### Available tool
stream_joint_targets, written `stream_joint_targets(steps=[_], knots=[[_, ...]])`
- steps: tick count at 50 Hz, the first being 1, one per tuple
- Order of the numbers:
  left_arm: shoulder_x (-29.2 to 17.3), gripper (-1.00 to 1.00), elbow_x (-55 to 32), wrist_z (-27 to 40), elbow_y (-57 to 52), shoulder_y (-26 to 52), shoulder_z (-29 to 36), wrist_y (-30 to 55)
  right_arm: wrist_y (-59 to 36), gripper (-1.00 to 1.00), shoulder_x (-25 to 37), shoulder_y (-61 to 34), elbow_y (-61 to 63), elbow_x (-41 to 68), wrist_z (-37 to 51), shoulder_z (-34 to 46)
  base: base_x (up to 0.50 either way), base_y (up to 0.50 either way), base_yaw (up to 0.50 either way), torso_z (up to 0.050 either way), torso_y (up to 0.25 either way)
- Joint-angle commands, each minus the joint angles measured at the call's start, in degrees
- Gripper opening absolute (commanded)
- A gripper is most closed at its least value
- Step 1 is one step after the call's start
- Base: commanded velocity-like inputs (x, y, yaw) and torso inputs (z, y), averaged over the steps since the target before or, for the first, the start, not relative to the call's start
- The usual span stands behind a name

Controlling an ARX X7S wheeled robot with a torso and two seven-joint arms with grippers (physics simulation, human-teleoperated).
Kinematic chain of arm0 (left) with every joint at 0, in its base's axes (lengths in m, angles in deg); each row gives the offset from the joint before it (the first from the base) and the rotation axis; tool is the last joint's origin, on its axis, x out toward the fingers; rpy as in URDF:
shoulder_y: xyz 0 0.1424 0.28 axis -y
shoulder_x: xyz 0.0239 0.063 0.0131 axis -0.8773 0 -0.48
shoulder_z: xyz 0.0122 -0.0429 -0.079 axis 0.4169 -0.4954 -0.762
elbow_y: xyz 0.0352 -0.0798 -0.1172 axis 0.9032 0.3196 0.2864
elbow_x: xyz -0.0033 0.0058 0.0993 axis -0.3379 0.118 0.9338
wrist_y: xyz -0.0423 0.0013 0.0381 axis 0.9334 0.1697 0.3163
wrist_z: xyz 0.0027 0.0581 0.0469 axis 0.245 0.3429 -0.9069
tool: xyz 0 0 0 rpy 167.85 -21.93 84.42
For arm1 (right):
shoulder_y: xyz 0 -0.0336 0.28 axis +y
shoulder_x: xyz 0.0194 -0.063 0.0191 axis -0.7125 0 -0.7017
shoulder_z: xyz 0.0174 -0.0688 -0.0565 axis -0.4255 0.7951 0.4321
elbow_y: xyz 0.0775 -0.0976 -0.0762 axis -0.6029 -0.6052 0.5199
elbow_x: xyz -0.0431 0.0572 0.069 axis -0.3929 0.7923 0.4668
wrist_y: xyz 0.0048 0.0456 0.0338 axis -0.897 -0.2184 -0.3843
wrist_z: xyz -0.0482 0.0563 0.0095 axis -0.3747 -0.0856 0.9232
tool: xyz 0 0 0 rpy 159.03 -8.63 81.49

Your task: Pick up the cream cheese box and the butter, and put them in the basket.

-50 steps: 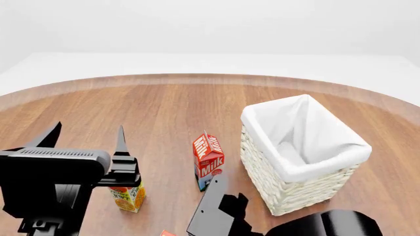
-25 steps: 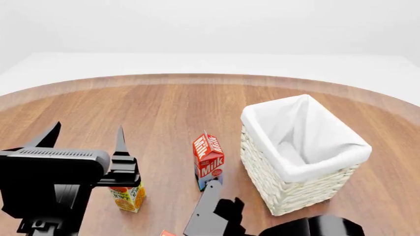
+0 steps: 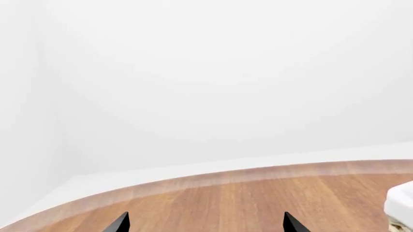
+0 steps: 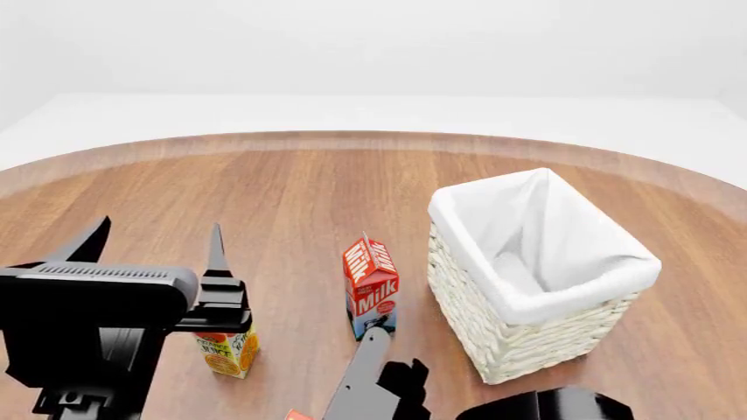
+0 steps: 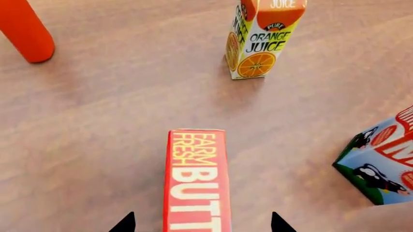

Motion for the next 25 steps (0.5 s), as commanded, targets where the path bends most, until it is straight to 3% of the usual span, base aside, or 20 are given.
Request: stream_joint_targets(steps=[1, 25], knots=[[-0.11, 1.0, -0.01, 0.07, 0.03, 0.03, 0.16, -0.13, 1.54, 1.0, -0.58, 0.65, -2.54, -2.19, -1.6, 1.57, 0.0, 0.0, 0.0, 0.0, 0.0], [-0.43, 1.0, -0.25, 0.31, 0.0, 0.17, 0.28, -0.4, 2.85, 1.0, -1.92, 1.47, -5.68, -4.65, -2.67, 4.05, 0.0, 0.0, 0.0, 0.0, 0.0]])
